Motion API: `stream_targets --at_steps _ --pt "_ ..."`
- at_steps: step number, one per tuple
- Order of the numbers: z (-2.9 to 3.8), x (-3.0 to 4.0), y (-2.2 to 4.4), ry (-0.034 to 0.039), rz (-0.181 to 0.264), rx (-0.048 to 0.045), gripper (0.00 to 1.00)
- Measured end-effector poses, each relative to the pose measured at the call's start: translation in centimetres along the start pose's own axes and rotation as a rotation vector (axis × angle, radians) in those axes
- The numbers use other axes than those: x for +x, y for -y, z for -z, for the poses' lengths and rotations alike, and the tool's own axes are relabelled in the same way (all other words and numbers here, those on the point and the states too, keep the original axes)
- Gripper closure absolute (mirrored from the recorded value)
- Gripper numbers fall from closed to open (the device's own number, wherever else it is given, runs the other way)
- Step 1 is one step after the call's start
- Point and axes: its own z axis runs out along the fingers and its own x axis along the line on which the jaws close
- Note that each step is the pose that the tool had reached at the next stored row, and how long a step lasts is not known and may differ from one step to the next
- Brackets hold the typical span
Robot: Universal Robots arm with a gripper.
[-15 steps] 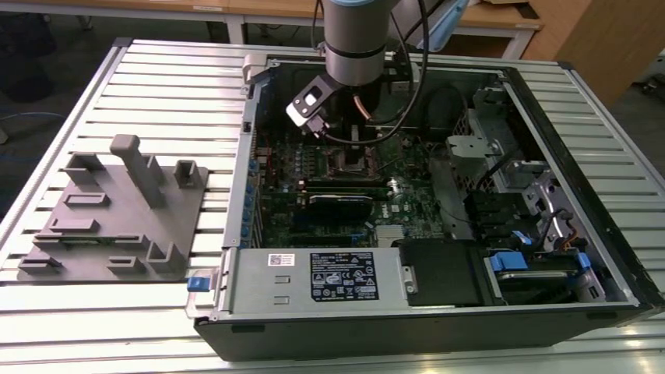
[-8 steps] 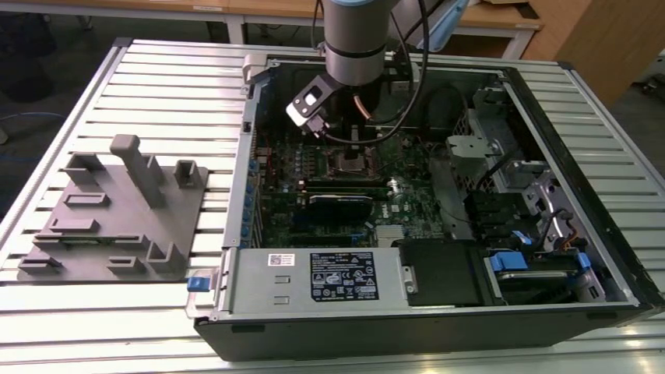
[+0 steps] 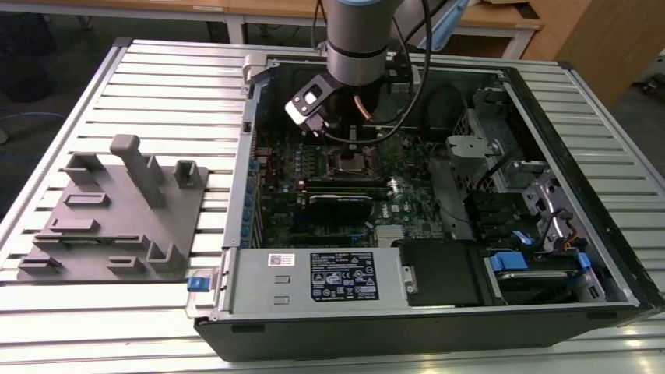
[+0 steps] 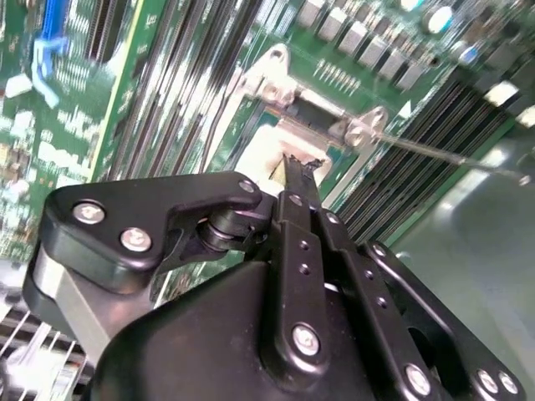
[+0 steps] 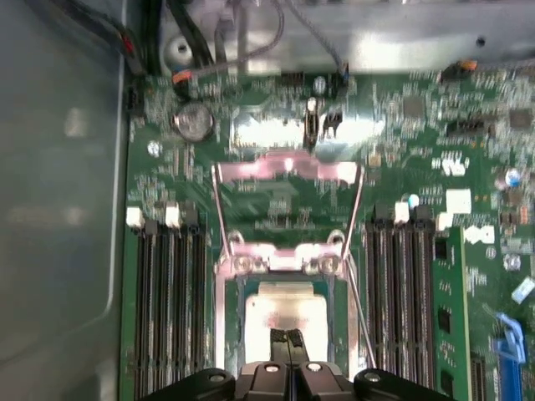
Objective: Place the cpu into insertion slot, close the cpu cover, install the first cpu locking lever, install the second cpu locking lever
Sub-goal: 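Place the cpu into insertion slot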
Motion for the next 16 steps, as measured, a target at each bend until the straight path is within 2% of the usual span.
stream_targets --at_steps 1,5,10,16 --pt "-0.01 0.0 -0.02 0.0001 -0.001 0.0126 0.89" --pt "-0.01 0.0 -0.02 0.0003 -0.001 0.0136 0.89" --pt "-0.08 0.02 -0.6 0.0003 -0.003 0.0134 0.89" --pt "-0.16 0.02 -0.7 0.0012 -0.011 0.0131 0.89"
